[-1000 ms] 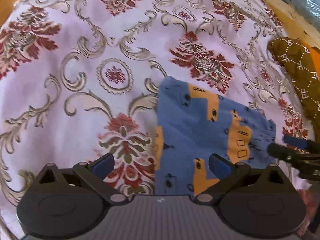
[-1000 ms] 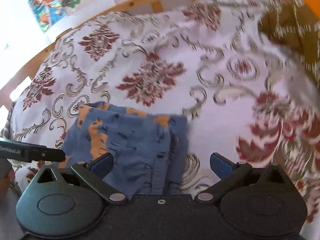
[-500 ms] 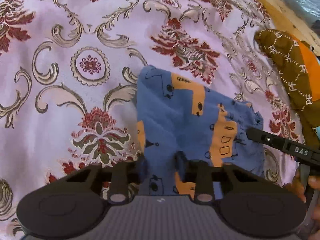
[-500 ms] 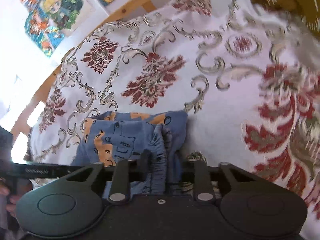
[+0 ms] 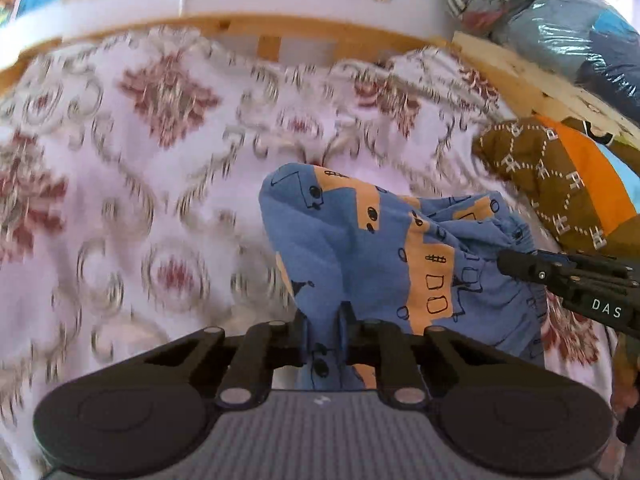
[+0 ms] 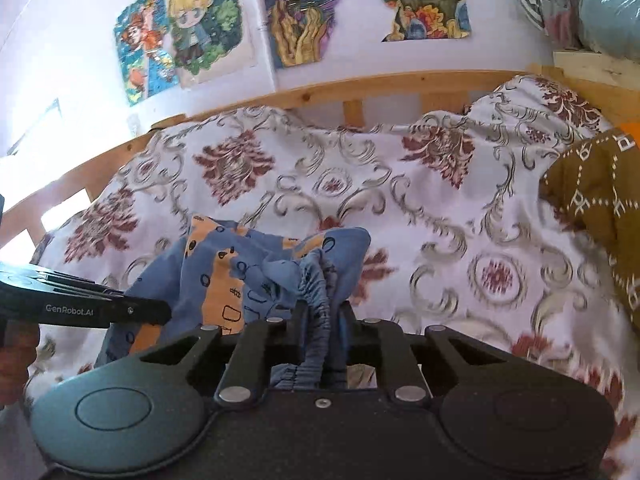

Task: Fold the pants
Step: 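Lay the folded pants down and open both grippers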

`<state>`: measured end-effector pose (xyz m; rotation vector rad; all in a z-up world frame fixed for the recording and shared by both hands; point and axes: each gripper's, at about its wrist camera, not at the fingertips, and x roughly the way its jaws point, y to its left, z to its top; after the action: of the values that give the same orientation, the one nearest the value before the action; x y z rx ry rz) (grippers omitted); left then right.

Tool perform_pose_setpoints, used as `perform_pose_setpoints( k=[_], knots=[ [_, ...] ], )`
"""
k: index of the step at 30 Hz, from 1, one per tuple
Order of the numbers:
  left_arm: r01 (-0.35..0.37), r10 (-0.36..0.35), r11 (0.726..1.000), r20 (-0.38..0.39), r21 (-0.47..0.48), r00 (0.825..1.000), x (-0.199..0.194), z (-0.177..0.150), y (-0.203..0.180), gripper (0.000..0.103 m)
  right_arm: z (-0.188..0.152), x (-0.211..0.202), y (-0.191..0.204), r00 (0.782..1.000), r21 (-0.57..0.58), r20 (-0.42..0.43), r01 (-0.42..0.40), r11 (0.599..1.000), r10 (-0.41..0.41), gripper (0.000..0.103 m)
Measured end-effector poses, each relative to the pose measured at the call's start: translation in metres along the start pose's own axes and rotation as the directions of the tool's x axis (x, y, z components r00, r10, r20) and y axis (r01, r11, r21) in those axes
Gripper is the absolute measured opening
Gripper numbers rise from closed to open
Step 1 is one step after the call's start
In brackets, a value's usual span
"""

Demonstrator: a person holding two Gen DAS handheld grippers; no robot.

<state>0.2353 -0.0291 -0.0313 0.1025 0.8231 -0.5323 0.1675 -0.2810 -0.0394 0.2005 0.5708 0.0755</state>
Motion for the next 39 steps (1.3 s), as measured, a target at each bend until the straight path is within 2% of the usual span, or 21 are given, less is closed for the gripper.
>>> perform_pose_setpoints(
  k=[5, 7, 10, 13, 14, 17, 18, 19, 20, 22, 24, 25, 27, 33, 37, 39],
  knots=[
    [0.035, -0.039, 0.99, -0.024, -0.137, 0.999, 0.048, 0.024, 0.015, 0.016, 0.013, 0.05, -0.031, 0.997, 0.059, -0.075, 0.009, 0.998, -0.005, 0.015],
    [0.027, -0.037, 0.987, -0.058, -0.161, 0.998, 0.065, 0.018, 0.022, 0.016, 0.009, 0.069, -0.04, 0.992, 0.061, -0.124, 0.018, 0.998, -0.01, 0.016],
    [0.014, -0.03, 0.987, -0.1, -0.16, 0.994, 0.082, 0.008, 0.026, 0.019, 0.003, 0.08, -0.04, 0.989, 0.04, -0.146, 0.031, 0.999, -0.025, 0.018],
    [0.008, -0.022, 0.989, -0.091, -0.148, 0.996, 0.079, 0.007, 0.027, 0.027, 0.003, 0.072, -0.038, 0.991, 0.052, -0.129, 0.05, 0.997, -0.043, 0.029],
    [-0.001, -0.012, 0.988, -0.085, -0.153, 0.996, 0.076, 0.007, 0.027, 0.028, 0.003, 0.068, -0.037, 0.992, 0.056, -0.12, 0.055, 0.997, -0.048, 0.037],
    [-0.014, 0.003, 0.989, -0.078, -0.149, 0.997, 0.067, 0.007, 0.024, 0.051, 0.004, 0.049, -0.03, 0.994, 0.038, -0.087, 0.064, 0.997, -0.061, 0.057],
    [-0.022, 0.011, 0.989, -0.072, -0.146, 0.997, 0.063, 0.006, 0.022, 0.064, 0.004, 0.042, -0.026, 0.995, 0.031, -0.071, 0.065, 0.997, -0.063, 0.063],
    [-0.032, 0.023, 0.989, -0.063, -0.142, 0.998, 0.057, 0.005, 0.02, 0.072, 0.005, 0.035, -0.023, 0.996, 0.027, -0.058, 0.066, 0.997, -0.064, 0.066],
    [-0.041, 0.034, 0.99, -0.049, -0.137, 0.998, 0.048, 0.004, 0.017, 0.075, 0.006, 0.025, -0.018, 0.997, 0.023, -0.04, 0.069, 0.997, -0.068, 0.074],
    [-0.057, 0.054, 0.99, -0.028, -0.132, 0.998, 0.033, 0.003, 0.012, 0.093, 0.005, 0.008, -0.011, 0.997, 0.014, -0.008, 0.07, 0.997, -0.07, 0.084],
    [-0.084, 0.086, 0.987, 0.005, -0.136, 0.996, 0.013, -0.001, 0.007, 0.099, 0.003, -0.011, -0.001, 0.996, 0.0, 0.026, 0.083, 0.997, -0.083, 0.096],
    [-0.096, 0.099, 0.985, 0.016, -0.141, 0.995, 0.004, -0.003, 0.005, 0.103, 0.001, -0.02, 0.003, 0.996, -0.009, 0.041, 0.082, 0.997, -0.081, 0.098],
    [-0.133, 0.139, 0.977, 0.022, -0.166, 0.99, -0.013, -0.01, 0.002, 0.103, -0.003, -0.039, 0.013, 0.994, -0.029, 0.067, 0.084, 0.996, -0.082, 0.102],
    [-0.216, 0.222, 0.955, 0.008, -0.204, 0.975, -0.055, -0.039, -0.011, 0.103, -0.02, -0.082, 0.034, 0.99, -0.065, 0.102, 0.107, 0.992, -0.1, 0.102],
    [-0.246, 0.251, 0.951, 0.006, -0.187, 0.968, -0.076, -0.054, -0.023, 0.103, -0.031, -0.103, 0.04, 0.989, -0.061, 0.107, 0.112, 0.992, -0.105, 0.102],
    [-0.261, 0.268, 0.953, 0.029, -0.155, 0.963, -0.087, -0.059, -0.032, 0.103, -0.038, -0.111, 0.042, 0.988, -0.066, 0.108, 0.119, 0.991, -0.111, 0.102]
  ],
)
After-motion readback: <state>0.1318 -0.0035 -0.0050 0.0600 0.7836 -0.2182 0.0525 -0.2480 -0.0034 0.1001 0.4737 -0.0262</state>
